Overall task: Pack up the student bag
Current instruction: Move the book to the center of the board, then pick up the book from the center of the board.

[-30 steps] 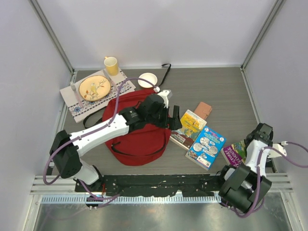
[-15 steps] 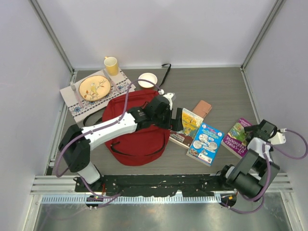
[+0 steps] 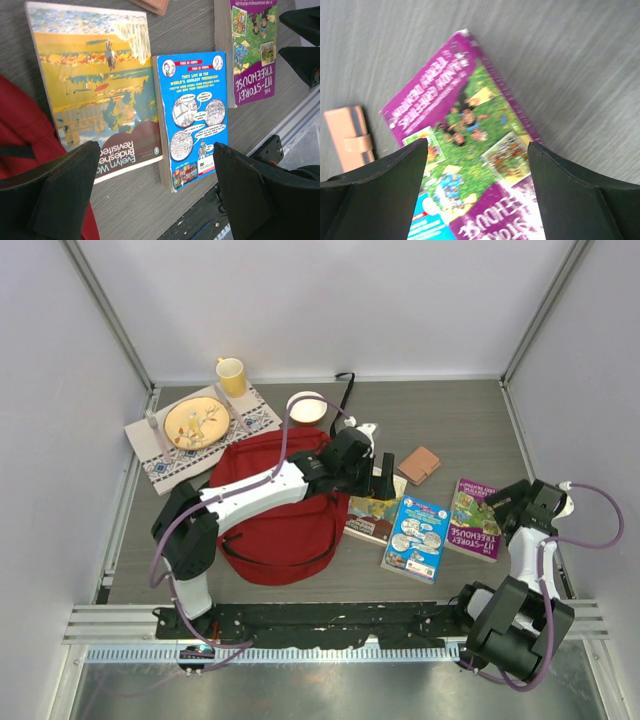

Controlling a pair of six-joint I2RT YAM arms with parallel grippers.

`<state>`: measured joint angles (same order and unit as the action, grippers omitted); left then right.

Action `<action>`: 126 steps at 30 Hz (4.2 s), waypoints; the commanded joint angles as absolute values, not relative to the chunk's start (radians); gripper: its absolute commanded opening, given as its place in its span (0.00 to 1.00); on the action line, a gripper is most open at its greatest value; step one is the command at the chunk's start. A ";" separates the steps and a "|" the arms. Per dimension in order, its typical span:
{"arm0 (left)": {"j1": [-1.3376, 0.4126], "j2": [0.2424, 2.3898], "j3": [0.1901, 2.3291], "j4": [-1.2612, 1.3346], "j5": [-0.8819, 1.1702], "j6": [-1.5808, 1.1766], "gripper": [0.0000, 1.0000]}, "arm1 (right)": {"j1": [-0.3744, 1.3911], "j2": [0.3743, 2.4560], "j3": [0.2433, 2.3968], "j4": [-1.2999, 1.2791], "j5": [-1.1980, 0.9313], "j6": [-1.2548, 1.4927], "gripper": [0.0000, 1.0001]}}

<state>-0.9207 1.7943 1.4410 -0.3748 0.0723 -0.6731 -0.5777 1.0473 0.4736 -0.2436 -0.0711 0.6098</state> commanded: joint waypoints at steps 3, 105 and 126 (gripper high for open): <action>-0.914 1.864 1.564 -0.312 0.150 -0.686 1.00 | -0.518 1.009 0.535 -0.362 -0.029 0.586 0.87; -0.741 1.571 1.531 -0.146 0.293 -0.738 0.00 | -0.055 0.939 0.681 0.072 -0.757 0.781 0.93; -0.781 1.748 1.227 0.268 0.499 -0.989 0.00 | -0.032 0.629 0.396 -0.373 -0.483 0.778 0.93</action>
<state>-0.7609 1.6814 1.2465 0.1093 0.4442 -0.9295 -0.0338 0.6514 0.4412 -0.3145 -0.4919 0.7673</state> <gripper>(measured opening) 0.056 0.932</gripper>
